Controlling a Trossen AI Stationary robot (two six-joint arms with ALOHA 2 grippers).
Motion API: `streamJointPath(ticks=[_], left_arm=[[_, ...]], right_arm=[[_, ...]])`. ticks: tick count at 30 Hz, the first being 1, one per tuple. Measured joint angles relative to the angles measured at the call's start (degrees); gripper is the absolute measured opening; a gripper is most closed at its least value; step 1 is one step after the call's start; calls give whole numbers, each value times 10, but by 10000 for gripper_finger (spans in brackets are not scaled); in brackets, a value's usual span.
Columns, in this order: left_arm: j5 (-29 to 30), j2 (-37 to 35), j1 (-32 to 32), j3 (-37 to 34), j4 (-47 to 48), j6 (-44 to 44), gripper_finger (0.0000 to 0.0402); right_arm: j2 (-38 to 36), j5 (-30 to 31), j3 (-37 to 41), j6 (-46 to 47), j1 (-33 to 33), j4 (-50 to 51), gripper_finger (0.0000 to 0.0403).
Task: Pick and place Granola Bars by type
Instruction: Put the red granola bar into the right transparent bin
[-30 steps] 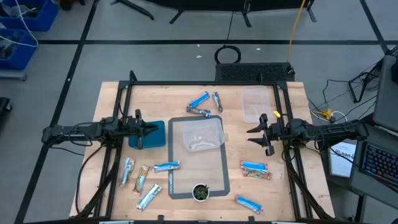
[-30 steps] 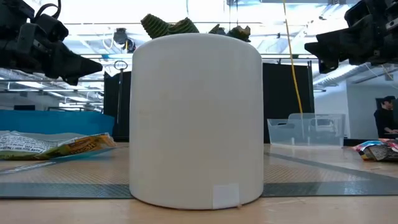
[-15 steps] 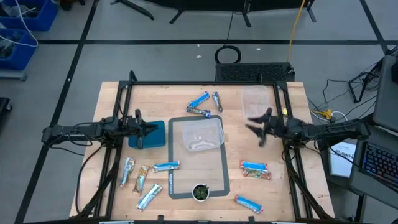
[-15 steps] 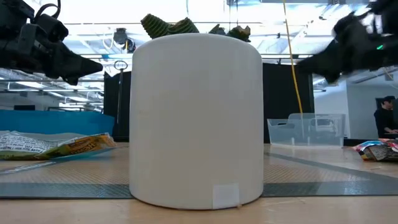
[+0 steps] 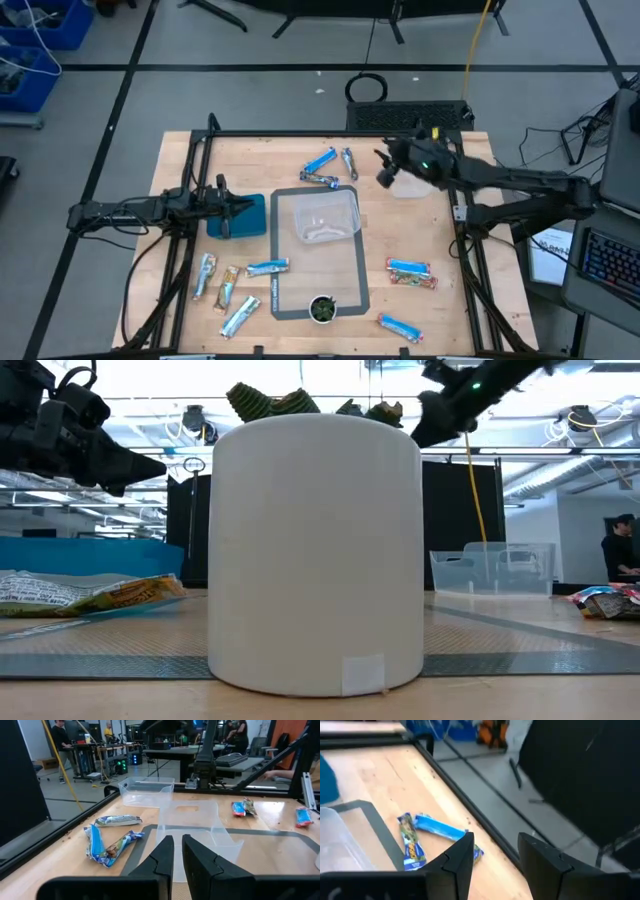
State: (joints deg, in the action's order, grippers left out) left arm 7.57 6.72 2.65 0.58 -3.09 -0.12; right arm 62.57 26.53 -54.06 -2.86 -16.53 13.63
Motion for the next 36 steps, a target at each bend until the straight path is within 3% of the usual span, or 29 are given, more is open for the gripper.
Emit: streamJointPath(ticks=[4, 6, 9, 12, 16, 19, 24, 30, 36], left_arm=[[0, 0, 0, 0, 6, 0, 42], [0, 0, 0, 1, 10, 2, 42], [0, 1, 0, 1, 12, 3, 42], [0, 1, 0, 1, 13, 3, 42], [0, 1, 0, 1, 14, 2, 42], [0, 1, 0, 1, 14, 3, 42], [0, 1, 0, 1, 14, 4, 42], [0, 1, 0, 1, 10, 4, 42], [0, 1, 0, 1, 9, 0, 42]], right_arm=[[29, -101, -31, 42, -27, 111, 144], [26, -186, -31, 91, -21, 189, 144], [-2, -360, -33, 184, 7, 297, 144], [-32, -443, -24, 290, 65, 372, 144], [-77, -441, 25, 471, 172, 367, 144], [-86, -398, 83, 593, 270, 337, 144], [-75, -324, 172, 668, 382, 254, 140], [-69, -252, 226, 660, 414, 199, 115], [-69, -268, 289, 669, 414, 125, 114]])
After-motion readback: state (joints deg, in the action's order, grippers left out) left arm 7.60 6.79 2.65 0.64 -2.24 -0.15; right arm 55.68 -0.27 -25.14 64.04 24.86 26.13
